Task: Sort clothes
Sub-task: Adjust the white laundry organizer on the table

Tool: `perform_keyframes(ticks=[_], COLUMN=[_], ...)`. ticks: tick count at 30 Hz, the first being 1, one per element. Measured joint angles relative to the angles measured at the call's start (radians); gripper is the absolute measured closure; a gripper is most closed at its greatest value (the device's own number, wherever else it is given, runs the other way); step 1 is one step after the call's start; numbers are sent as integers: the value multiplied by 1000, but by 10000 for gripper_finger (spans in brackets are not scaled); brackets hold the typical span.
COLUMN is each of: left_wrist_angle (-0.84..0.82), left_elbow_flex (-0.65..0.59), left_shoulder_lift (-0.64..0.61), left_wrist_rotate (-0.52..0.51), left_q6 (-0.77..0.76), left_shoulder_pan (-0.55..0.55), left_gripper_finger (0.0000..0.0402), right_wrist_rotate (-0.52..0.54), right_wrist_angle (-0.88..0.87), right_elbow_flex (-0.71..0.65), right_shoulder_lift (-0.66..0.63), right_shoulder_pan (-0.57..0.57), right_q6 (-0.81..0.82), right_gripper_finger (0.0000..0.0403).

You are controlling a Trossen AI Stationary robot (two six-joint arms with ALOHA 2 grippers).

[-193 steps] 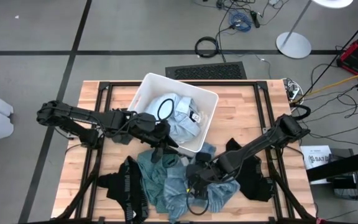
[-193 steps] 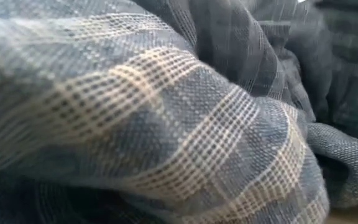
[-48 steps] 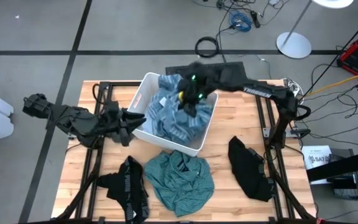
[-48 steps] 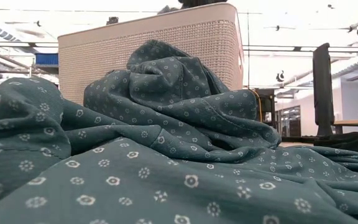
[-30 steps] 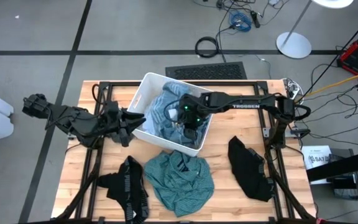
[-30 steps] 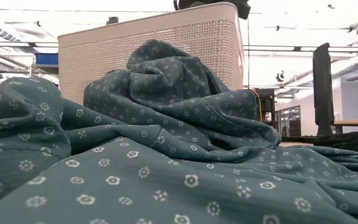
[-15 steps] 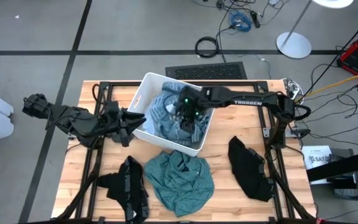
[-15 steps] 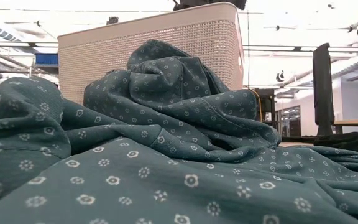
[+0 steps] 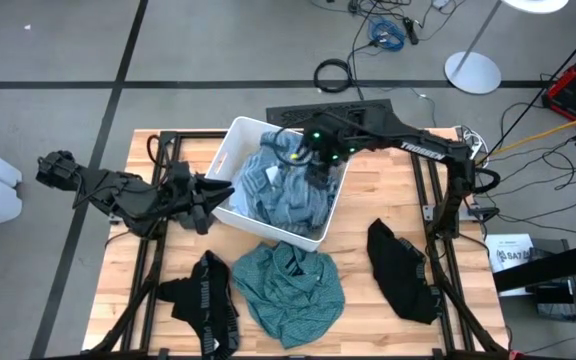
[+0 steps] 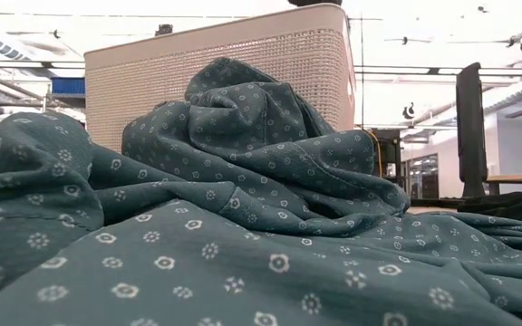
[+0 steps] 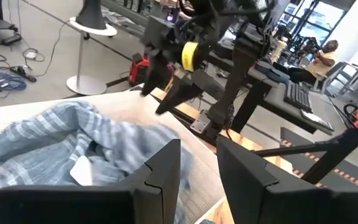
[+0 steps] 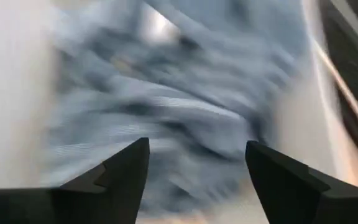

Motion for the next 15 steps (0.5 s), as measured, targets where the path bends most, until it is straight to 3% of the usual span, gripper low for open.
perform_keyframes(ticks=[3,10,15], left_wrist_angle=[0,0,0], left_elbow_flex=[0,0,0], left_shoulder_lift=[0,0,0], left_wrist_rotate=[-2,-2,1], left_q6=[0,0,-1], left_shoulder_pan=[0,0,0], left_gripper_finger=[289,288,288], right_wrist_rotate=[120,339,190], right_wrist_angle=[-92,-28,30], right_elbow_flex=[-9,-135,-332], right_shoulder_lift=[-34,-177,-210], right_shoulder_pan=[6,-27,-108], right_q6=[44,95,48], right_gripper_finger=[162,214,244])
